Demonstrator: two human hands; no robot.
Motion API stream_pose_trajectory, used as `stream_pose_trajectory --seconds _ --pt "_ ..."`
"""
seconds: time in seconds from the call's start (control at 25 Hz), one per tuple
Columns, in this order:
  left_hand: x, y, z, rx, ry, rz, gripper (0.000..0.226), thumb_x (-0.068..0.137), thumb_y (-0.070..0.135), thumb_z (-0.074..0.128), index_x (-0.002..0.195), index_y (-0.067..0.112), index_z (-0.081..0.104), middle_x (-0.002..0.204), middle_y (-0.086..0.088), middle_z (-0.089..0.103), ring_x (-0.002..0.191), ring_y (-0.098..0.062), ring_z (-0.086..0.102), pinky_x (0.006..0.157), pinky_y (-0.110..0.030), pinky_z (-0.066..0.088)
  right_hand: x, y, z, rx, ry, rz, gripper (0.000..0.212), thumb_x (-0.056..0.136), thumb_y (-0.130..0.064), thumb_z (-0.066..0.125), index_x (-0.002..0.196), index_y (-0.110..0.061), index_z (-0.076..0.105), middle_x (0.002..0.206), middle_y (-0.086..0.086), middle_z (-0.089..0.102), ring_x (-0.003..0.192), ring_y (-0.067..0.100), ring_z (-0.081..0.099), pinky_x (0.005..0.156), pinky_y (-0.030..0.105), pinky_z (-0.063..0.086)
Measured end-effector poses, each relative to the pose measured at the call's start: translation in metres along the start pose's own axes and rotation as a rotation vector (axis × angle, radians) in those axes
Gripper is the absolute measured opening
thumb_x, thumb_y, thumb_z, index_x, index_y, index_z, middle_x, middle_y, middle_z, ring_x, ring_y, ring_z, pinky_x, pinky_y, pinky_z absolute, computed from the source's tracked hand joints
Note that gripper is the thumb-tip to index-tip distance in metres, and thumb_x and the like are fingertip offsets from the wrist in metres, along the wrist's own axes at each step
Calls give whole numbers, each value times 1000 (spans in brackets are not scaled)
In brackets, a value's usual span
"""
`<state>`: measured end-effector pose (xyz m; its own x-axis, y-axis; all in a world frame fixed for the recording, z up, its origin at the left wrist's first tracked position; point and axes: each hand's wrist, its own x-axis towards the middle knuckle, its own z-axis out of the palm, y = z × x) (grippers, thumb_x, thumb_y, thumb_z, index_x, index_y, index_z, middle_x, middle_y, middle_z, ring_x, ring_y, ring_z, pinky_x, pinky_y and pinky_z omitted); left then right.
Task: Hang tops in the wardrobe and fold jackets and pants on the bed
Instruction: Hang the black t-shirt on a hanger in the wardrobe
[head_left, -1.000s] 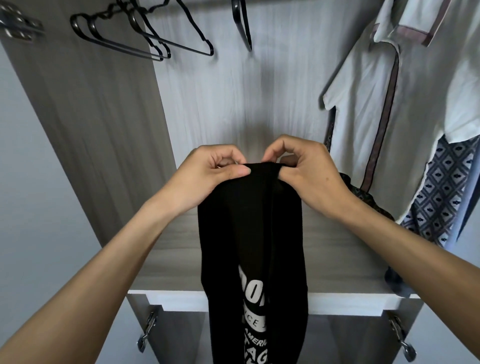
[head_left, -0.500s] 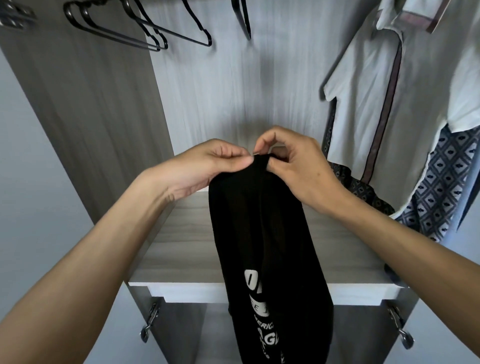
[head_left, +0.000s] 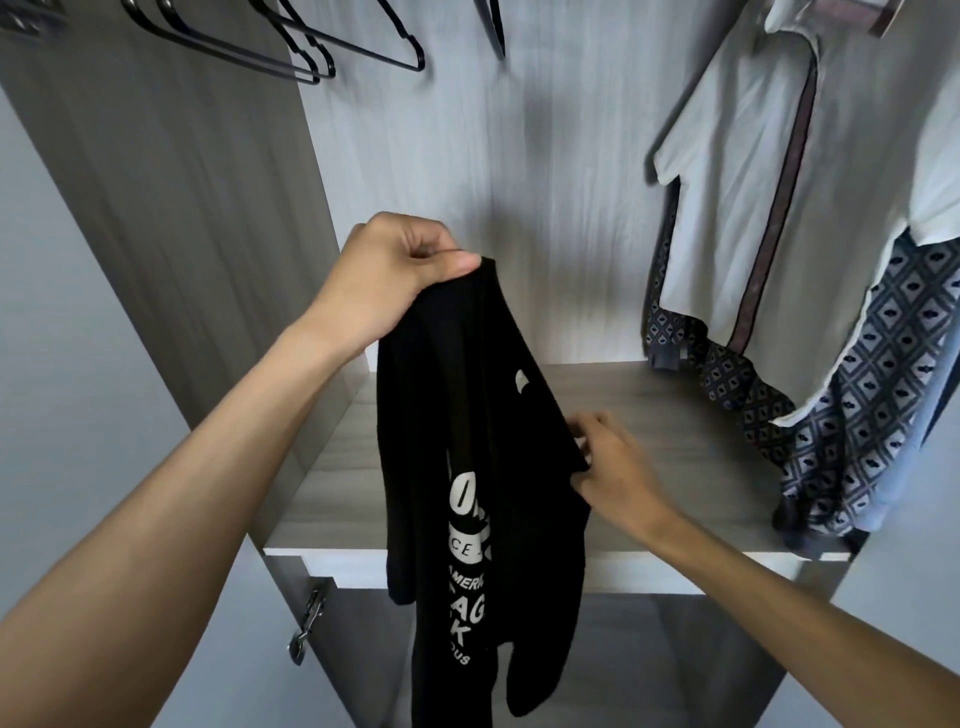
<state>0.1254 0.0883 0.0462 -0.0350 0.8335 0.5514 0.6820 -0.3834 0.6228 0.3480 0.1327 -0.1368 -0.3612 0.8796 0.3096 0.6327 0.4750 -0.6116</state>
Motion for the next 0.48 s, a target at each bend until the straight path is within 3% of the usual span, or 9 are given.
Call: stream_pose_trajectory --seconds 0.12,0.28,0.4,0.44,0.48 --pt "-6 -25 -10 103 70 -34 21 88 27 73 72 14 70 56 19 62 55 8 53 63 -6 39 12 25 -13 -58 -90 101 33 73 -5 74 80 -31 56 86 -7 60 77 13 58 73 31 48" --pt "-15 -77 -20 131 80 -130 22 88 27 73 70 16 70 58 15 63 57 5 53 67 -14 42 26 26 -45 275 -190 6 31 78 13 67 74 -17 64 74 -1 66 71 6 59 70 23 45" --pt "-22 -102 -32 13 26 -183 25 91 24 70 67 16 68 62 6 61 60 -5 52 68 -27 42 27 26 -62 603 -485 -5 13 79 7 64 83 -6 65 79 3 63 75 9 58 71 21 43" --pt "-24 -104 -35 -39 12 -189 27 93 21 68 66 17 67 62 5 60 59 -5 52 66 -27 42 27 28 -63 763 -552 53 22 73 -5 75 93 -1 67 87 8 66 79 13 62 73 24 47" --pt "-26 -104 -38 -93 2 -189 30 94 19 66 64 19 67 62 6 60 58 -5 51 63 -24 41 27 31 -63 875 -593 136 52 61 -17 87 106 1 68 98 12 70 86 18 67 77 26 51"
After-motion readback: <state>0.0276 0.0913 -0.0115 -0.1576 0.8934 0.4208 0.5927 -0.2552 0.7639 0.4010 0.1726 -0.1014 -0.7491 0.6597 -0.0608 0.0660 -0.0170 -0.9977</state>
